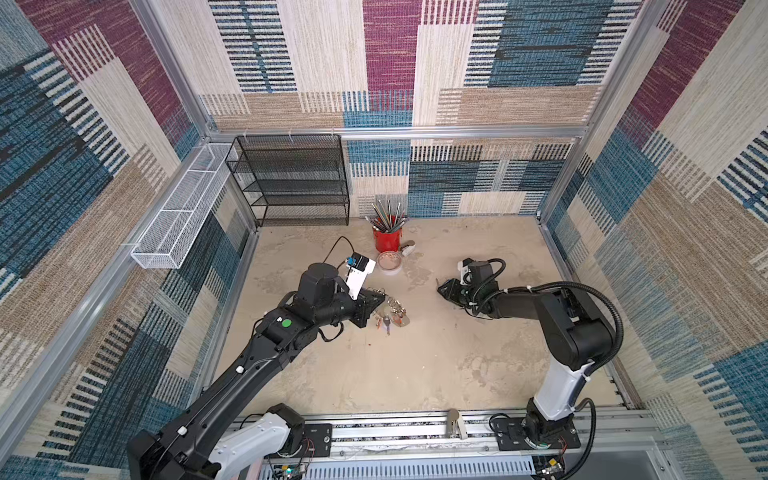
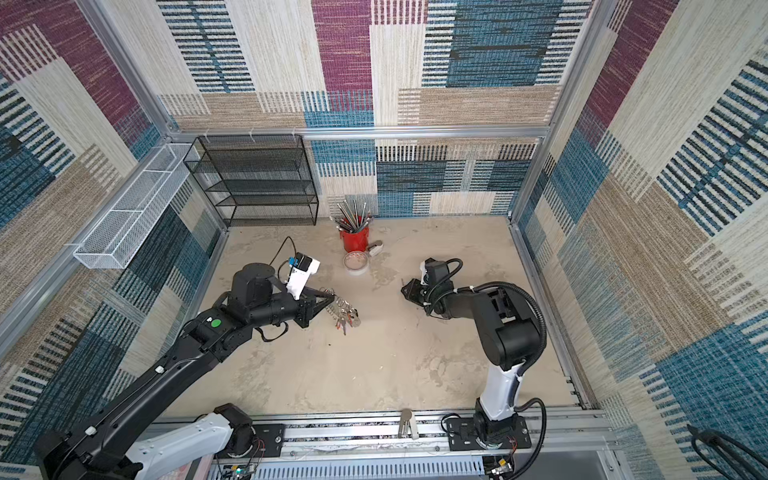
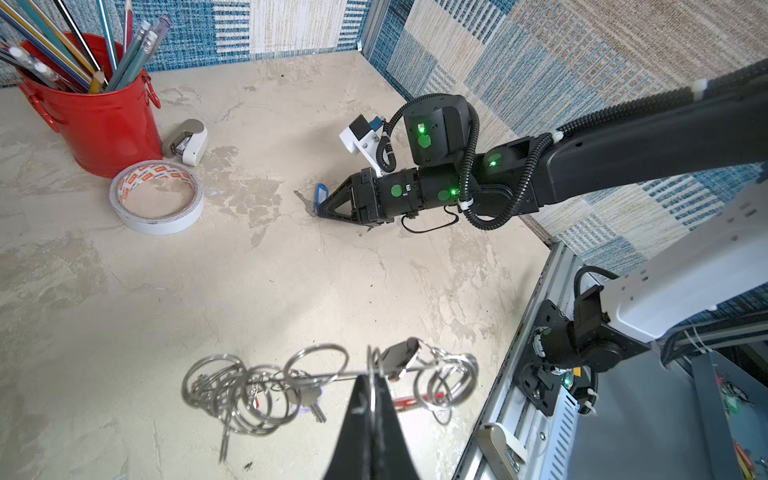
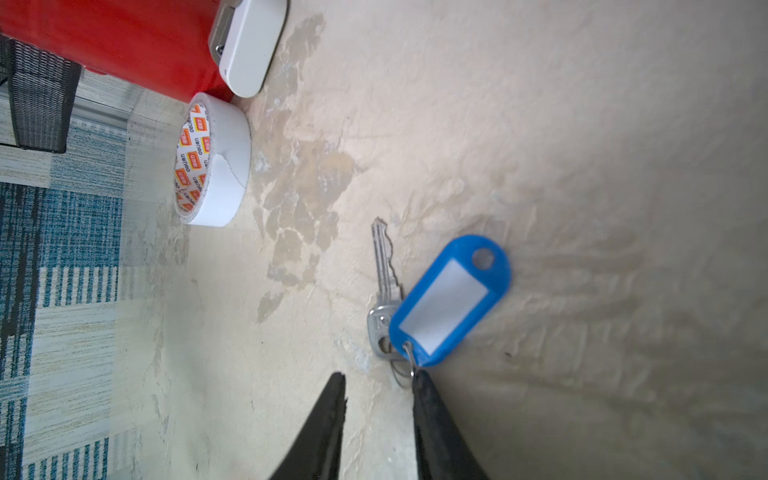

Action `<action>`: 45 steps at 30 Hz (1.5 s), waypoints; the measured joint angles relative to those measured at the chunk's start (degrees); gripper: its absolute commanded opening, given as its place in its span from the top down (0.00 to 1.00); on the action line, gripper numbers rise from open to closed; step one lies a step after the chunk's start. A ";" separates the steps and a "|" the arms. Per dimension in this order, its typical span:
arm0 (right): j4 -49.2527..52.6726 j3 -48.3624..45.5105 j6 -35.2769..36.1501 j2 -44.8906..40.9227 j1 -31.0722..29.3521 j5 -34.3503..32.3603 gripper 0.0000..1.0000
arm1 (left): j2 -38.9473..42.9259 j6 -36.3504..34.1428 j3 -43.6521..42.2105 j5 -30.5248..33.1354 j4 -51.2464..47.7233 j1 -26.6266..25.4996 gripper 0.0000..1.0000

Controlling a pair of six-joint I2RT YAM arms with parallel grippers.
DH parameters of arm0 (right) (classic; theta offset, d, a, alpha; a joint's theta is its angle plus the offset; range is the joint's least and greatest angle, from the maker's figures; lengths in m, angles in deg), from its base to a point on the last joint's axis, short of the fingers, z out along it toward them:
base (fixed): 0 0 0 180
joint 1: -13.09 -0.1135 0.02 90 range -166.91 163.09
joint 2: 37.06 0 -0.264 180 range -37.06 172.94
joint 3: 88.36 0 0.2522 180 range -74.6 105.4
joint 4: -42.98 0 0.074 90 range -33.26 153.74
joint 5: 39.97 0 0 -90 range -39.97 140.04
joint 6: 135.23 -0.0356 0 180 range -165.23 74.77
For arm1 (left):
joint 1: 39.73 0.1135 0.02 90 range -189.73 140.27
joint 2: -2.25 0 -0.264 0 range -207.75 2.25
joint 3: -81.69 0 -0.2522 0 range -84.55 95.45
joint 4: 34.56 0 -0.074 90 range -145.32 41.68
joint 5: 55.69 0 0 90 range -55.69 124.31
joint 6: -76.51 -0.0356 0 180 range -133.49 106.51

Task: Put the keys on the keyring
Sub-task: 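Lower the open right gripper over the blue-tag key's ring, then align the right gripper fingers around the blue-tag key ring and close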

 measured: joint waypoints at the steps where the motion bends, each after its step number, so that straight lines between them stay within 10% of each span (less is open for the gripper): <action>1: -0.07 0.02 0.00 0.04 0.00 0.02 0.72 | 0.00 0.00 0.00 0.00 0.00 0.00 1.00; 19: -1.60 -0.04 -0.83 1.07 0.00 0.15 1.00 | 0.02 0.04 0.00 -0.39 0.00 0.00 1.00; 45: -3.28 -6.05 6.73 -11.69 0.15 3.34 1.00 | -0.02 0.20 0.00 -1.46 0.00 0.00 1.00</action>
